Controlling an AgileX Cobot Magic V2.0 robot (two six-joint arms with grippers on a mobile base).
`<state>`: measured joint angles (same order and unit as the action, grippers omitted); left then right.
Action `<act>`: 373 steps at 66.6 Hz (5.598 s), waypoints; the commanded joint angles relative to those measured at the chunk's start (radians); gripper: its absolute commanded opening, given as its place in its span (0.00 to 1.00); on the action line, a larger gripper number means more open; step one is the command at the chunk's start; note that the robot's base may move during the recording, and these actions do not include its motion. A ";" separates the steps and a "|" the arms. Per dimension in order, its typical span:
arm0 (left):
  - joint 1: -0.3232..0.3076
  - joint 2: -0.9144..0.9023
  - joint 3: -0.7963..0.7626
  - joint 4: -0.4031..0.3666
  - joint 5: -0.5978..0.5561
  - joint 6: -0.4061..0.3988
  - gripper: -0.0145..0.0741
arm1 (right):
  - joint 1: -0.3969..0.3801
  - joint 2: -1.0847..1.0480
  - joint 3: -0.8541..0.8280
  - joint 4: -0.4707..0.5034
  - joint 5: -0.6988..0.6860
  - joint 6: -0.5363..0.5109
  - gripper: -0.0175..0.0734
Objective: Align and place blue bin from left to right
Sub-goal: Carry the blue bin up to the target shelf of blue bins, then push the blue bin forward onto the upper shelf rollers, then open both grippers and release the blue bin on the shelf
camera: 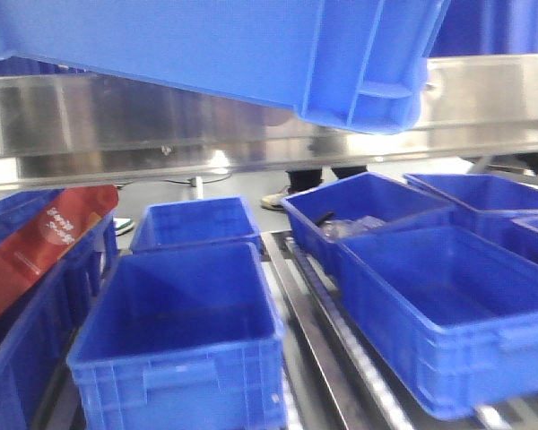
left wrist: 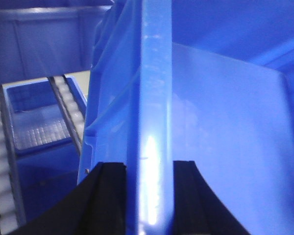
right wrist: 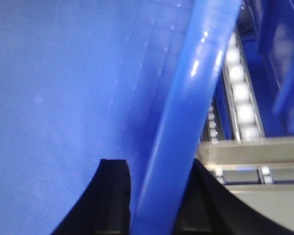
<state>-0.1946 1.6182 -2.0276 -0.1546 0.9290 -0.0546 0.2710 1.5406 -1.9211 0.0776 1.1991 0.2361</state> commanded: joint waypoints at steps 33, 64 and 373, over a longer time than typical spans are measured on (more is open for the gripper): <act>0.002 -0.026 -0.019 -0.016 -0.238 -0.008 0.04 | 0.003 -0.025 -0.011 0.007 -0.070 -0.039 0.12; 0.002 -0.026 -0.019 -0.016 -0.238 -0.008 0.04 | 0.003 -0.025 -0.011 0.007 -0.070 -0.039 0.12; 0.002 -1.365 1.584 0.300 -0.632 -0.140 0.04 | -0.143 -1.182 1.401 -0.154 -0.906 -0.230 0.12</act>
<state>-0.1929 0.2711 -0.4471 0.1435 0.3243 -0.1869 0.1325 0.3642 -0.5252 -0.0650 0.3346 0.0131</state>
